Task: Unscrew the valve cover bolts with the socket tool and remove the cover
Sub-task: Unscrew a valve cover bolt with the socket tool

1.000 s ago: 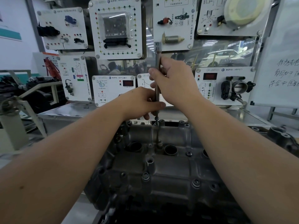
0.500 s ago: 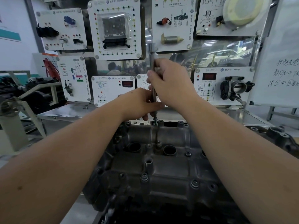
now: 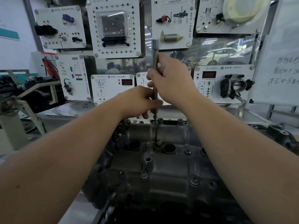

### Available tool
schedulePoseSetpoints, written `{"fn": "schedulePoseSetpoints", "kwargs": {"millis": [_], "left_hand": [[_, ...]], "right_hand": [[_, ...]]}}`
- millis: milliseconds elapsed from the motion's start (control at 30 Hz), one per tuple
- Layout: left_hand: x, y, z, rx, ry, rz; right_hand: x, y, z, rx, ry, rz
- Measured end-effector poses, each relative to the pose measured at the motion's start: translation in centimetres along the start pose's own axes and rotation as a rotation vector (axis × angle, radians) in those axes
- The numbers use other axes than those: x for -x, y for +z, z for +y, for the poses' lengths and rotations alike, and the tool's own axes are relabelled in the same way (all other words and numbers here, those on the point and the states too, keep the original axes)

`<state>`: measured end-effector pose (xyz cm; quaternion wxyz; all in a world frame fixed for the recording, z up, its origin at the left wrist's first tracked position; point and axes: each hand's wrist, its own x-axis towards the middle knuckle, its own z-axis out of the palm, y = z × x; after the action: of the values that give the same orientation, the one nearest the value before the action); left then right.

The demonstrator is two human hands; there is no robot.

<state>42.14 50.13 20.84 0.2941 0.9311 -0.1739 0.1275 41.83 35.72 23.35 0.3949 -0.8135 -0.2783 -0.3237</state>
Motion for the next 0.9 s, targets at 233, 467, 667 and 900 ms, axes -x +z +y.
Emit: {"fn": "schedulePoseSetpoints", "kwargs": {"millis": [233,467,667,900], "left_hand": [[0.21,-0.28,-0.17,-0.011,0.029,-0.006],[-0.2,-0.07,-0.38,-0.001,0.017,0.016],[0.1,-0.24,-0.25,0.014,0.02,-0.011],[0.01,-0.1,-0.13,-0.032,0.006,0.001]], "right_hand": [[0.3,0.21,0.03,-0.026,-0.02,0.015],[0.06,-0.08,-0.02,-0.001,-0.023,0.017],[0.27,0.09,-0.02,-0.032,-0.022,-0.013],[0.33,0.12,-0.1,-0.023,-0.052,0.039]]}}
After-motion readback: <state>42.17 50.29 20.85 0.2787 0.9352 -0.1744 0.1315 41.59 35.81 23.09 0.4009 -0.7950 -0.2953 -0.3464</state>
